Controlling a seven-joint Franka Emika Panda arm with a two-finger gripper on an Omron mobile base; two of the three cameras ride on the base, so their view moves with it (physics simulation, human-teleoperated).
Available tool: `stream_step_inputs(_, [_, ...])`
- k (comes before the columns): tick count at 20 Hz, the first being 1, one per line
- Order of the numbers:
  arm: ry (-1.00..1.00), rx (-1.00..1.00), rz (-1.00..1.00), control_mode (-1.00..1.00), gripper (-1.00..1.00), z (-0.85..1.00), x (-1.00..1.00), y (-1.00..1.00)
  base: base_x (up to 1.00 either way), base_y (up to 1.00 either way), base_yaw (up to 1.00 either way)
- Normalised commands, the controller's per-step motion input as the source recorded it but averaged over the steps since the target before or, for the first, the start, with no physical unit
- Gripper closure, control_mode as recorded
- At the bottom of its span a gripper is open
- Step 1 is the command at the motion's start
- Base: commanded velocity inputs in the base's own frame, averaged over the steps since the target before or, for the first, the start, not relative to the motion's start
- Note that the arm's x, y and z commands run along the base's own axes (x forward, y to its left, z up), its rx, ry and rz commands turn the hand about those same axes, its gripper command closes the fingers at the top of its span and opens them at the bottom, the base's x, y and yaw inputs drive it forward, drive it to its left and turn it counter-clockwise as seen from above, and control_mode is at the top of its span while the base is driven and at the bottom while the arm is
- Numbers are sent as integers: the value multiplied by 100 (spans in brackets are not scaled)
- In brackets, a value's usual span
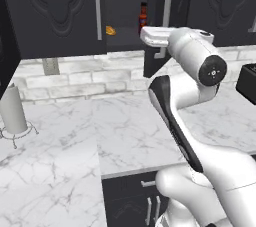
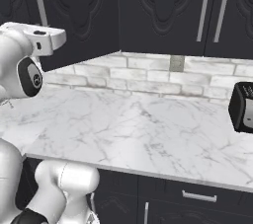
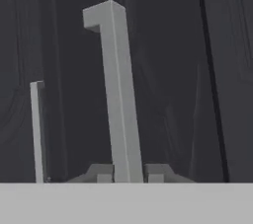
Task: The dining table condiment station is running low on condiment bottle. Refill the condiment station by opening the cabinet and taking the condiment bottle from the cabinet and placing it on the dining table.
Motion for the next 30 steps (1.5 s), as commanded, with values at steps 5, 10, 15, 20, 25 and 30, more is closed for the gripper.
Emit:
stream_step_inputs(5, [4, -10, 0, -100, -100, -6, -19, 8, 0, 0, 0])
stream_step_inputs(10, [-31, -14, 0, -100, -100, 53, -100, 25, 0, 0, 0])
stream_step_inputs(15, [-3, -26, -2, -100, -100, 42, -51, 78, 0, 0, 0])
stream_step_inputs(20, [18, -31, -12, -100, -100, -18, 26, 100, 0, 0, 0])
stream_step_inputs(25, [21, -29, -13, -100, -100, -31, 90, 71, 0, 0, 0])
stream_step_inputs(30, [13, -28, -21, -100, -100, -54, 89, 10, 0, 0, 0])
